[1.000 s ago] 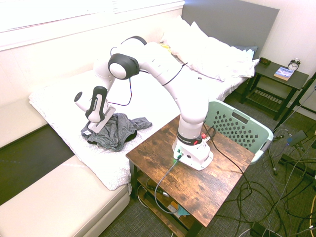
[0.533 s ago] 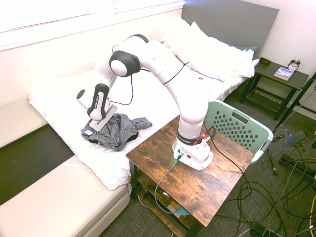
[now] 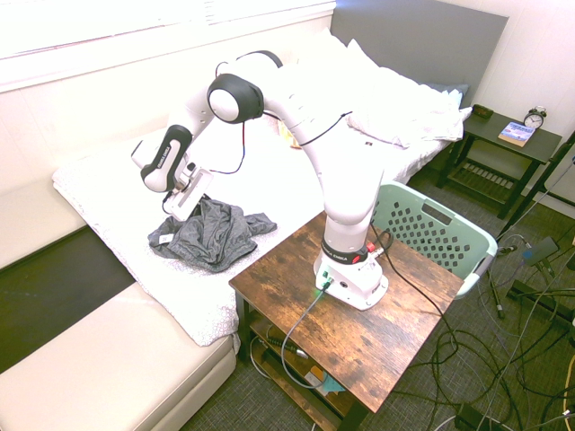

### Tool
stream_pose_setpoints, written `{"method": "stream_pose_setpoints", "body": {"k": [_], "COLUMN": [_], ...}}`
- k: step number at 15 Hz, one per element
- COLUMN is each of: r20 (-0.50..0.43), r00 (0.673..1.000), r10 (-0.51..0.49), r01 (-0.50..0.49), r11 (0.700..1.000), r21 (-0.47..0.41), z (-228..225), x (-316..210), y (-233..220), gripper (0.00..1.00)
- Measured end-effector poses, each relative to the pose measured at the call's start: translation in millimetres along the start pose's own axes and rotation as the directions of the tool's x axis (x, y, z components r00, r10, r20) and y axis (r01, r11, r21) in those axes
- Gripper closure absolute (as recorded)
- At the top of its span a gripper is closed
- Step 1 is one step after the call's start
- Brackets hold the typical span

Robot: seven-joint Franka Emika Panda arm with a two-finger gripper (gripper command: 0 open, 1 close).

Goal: Put my clothes in the laundry bag

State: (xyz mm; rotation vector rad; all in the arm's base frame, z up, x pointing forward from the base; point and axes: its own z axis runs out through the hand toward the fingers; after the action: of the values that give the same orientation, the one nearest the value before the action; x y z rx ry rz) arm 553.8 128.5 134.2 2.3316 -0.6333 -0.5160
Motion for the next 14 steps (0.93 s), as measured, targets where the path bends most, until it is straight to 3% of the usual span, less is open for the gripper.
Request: {"method": "stream_pose_setpoints", "body": {"k": [2, 5, 9, 14], "r20": [0.048, 0.075, 0.127, 0.229], "r00": [0.997, 0.996, 0.986, 0.912], "r10": [-0.067, -0.052, 0.108, 0.341], "r01": [0.072, 0.067, -0.058, -0.224], "r11": [0.991, 0.973, 0.937, 0.881], "r21": [-0.111, -0.221, -0.345, -0.418], "z": [-24, -70, -98, -70], "x": [11, 32, 59, 38], "y": [50, 146, 332, 562], "gripper": [1.00, 1.00, 1.00, 1.00]}}
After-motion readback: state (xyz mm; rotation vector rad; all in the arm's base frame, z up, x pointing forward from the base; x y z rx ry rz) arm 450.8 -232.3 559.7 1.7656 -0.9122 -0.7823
